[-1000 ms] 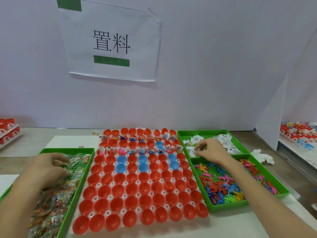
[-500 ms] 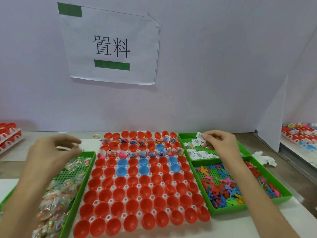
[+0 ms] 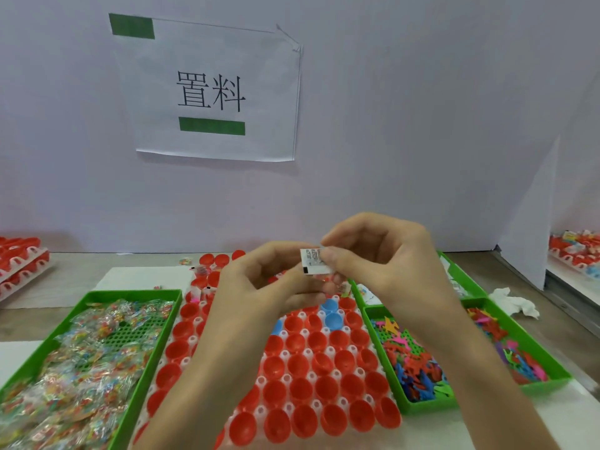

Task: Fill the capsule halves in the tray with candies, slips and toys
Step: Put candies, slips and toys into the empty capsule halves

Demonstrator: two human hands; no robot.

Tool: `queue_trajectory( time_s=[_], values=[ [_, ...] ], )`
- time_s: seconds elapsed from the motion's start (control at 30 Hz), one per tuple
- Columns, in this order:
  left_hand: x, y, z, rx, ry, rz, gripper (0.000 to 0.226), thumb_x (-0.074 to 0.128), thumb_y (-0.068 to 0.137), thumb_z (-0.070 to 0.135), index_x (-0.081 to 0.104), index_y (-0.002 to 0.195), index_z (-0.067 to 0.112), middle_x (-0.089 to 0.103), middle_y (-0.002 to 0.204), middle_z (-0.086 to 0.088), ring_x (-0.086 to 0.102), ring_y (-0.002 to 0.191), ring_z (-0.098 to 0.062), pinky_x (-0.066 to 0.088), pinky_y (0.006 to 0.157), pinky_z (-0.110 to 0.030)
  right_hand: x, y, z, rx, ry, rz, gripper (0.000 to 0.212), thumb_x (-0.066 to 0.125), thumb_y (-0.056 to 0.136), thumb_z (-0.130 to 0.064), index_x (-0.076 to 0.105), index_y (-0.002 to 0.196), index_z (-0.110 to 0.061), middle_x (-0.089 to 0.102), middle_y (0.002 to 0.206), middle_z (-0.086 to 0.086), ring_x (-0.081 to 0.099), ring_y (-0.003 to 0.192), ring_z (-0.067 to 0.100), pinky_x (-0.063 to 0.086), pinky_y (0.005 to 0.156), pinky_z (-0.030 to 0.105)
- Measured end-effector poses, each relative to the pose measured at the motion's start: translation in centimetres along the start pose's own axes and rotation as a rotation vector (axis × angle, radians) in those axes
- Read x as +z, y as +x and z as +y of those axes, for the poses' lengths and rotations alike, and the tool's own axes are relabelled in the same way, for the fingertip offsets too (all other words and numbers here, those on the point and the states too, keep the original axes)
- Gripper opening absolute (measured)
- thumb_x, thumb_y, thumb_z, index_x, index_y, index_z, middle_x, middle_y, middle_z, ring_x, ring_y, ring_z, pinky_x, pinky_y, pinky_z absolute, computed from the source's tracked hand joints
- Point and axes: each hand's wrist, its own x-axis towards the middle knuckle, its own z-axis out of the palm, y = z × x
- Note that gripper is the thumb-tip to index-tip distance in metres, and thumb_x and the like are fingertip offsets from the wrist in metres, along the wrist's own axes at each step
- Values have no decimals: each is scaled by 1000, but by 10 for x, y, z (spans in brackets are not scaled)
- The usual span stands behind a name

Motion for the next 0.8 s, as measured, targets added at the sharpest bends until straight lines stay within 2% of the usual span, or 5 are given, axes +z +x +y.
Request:
queue_trajectory(
  time_s=[0.13, 0.3, 0.5, 0.63, 0.8],
  values=[
    [-1, 2, 4, -70, -95, 26, 15, 69, 85, 24, 80, 94, 20, 78, 90, -11, 77, 86, -28, 59, 69, -22, -8, -1, -1, 6, -105, 32, 11, 78, 85, -11, 74, 85, -22, 73, 75, -2, 71, 65, 15, 60, 66, 31],
    [2, 0, 6, -29, 39, 10, 32, 92, 62, 31, 80, 91, 26, 77, 88, -8, 77, 79, -26, 59, 67, -21, -9, -3, -3, -45, -190, 43, 10, 80, 83, -15, 74, 86, -23, 73, 75, -3, 70, 68, 15, 59, 67, 31],
    [-3, 1, -2, -56, 66, 15, 27, 77, 63, 26, 80, 90, 28, 79, 91, -5, 77, 80, -26, 58, 62, -21, -35, 1, -3, 10, -295, -45, 8, 75, 85, -35, 76, 90, -29, 72, 81, -4, 70, 71, 14, 59, 70, 28],
    [-4, 3, -3, -37, 62, 31, 26, 76, 63, 21, 79, 88, 27, 77, 86, -3, 77, 80, -25, 57, 62, -19, -81, 5, 26, 205, -517, -61, 16, 68, 89, -38, 76, 80, -28, 74, 76, -7, 69, 71, 9, 54, 69, 33],
    [-3, 1, -2, -19, 52, 24, 24, 75, 70, 9, 79, 89, 25, 73, 77, -2, 76, 74, -26, 58, 64, -20, -110, -3, 84, 640, -759, -412, 7, 75, 89, -28, 77, 83, -30, 75, 80, -15, 70, 75, 0, 58, 73, 30]
  ],
)
